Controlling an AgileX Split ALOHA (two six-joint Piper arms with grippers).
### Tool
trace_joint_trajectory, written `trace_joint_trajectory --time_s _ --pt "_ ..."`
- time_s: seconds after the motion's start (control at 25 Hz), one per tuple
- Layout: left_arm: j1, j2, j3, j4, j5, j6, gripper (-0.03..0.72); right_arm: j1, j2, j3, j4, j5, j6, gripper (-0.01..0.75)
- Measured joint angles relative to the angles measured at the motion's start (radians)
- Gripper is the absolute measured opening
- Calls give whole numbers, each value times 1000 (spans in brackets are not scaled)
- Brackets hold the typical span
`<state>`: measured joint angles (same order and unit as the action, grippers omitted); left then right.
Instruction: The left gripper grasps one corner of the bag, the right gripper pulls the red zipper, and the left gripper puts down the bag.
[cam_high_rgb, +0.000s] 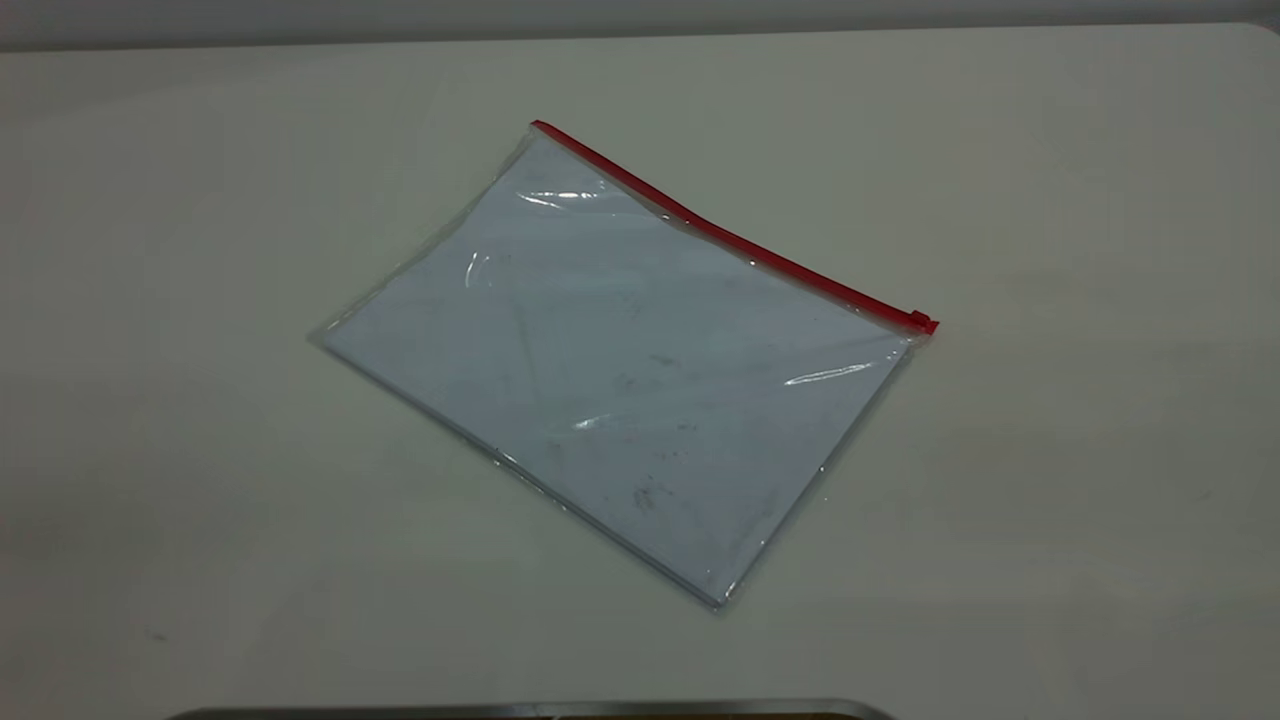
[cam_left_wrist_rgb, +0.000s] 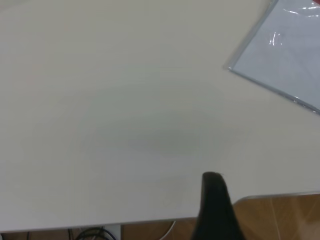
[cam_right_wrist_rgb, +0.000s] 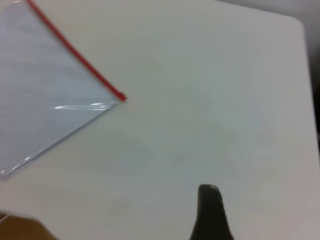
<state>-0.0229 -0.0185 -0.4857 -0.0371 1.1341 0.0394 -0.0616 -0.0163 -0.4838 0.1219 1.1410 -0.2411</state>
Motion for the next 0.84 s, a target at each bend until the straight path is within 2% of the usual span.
trace_joint_trajectory --time_s 0.36,0.84 --pt "0 0 0 0 0 0 586 0 0 1 -107 -6 160 575" --pt "0 0 0 0 0 0 586 0 0 1 -111 -6 169 575"
